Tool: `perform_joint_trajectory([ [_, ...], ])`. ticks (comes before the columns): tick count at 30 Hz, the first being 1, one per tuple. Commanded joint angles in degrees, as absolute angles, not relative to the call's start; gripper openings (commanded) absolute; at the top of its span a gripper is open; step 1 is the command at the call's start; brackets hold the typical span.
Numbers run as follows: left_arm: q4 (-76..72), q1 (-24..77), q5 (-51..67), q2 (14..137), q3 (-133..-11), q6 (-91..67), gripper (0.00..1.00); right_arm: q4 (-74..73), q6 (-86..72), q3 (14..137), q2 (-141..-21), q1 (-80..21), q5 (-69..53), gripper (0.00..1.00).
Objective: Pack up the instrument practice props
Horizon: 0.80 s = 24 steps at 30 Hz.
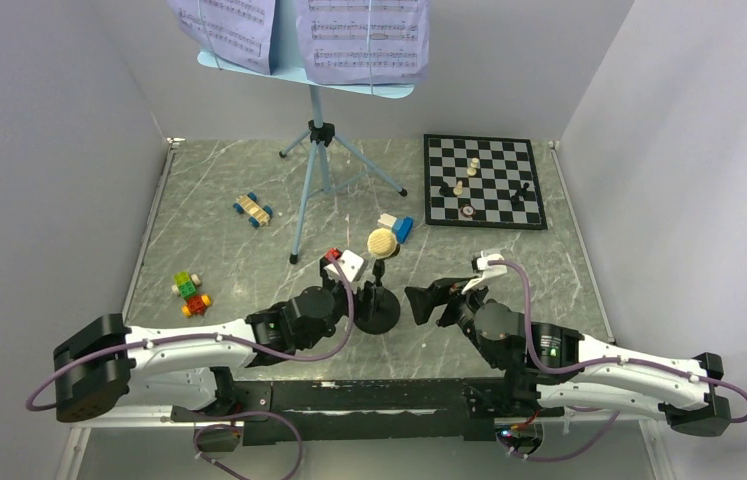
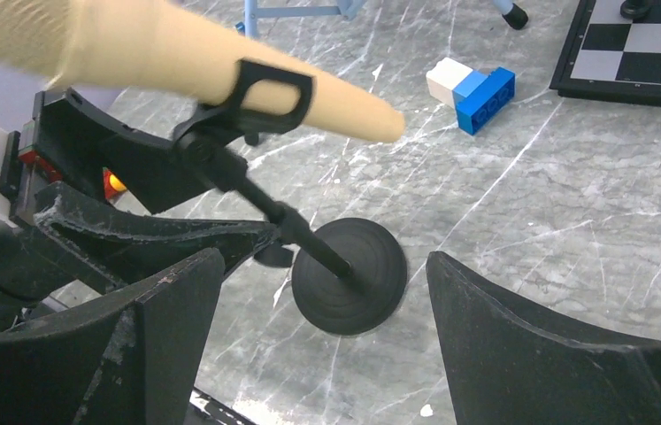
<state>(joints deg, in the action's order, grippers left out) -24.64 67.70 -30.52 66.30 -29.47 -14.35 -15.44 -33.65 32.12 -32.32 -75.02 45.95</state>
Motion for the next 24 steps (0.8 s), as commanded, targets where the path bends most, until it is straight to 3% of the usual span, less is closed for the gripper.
perform_joint_trajectory([
  [1, -21.04, 68.27, -28.18, 61.90, -29.07, -15.13, 0.74, -15.47, -34.12, 35.07, -32.71, -74.79, 46.06, 0.90],
  [6, -20.92, 68.28, -27.65, 58.33, -29.01, -13.57, 0.79, -15.78, -34.02, 35.36, -33.12, -74.79, 46.11, 0.90],
  [9, -20.59, 68.29, -27.13, 57.98, -29.58, -12.95, 0.89, -15.90, -34.01, 35.39, -32.99, -74.81, 46.23, 0.90],
  [13, -23.46, 68.28, -25.87, 56.88, -29.52, -12.42, 0.92, -16.37, -34.15, 35.55, -32.54, -74.80, 46.29, 0.90],
  [24, -27.69, 68.28, -24.82, 59.93, -35.19, -6.37, 0.85, -17.57, -34.91, 35.80, -32.30, -74.79, 46.49, 0.90],
])
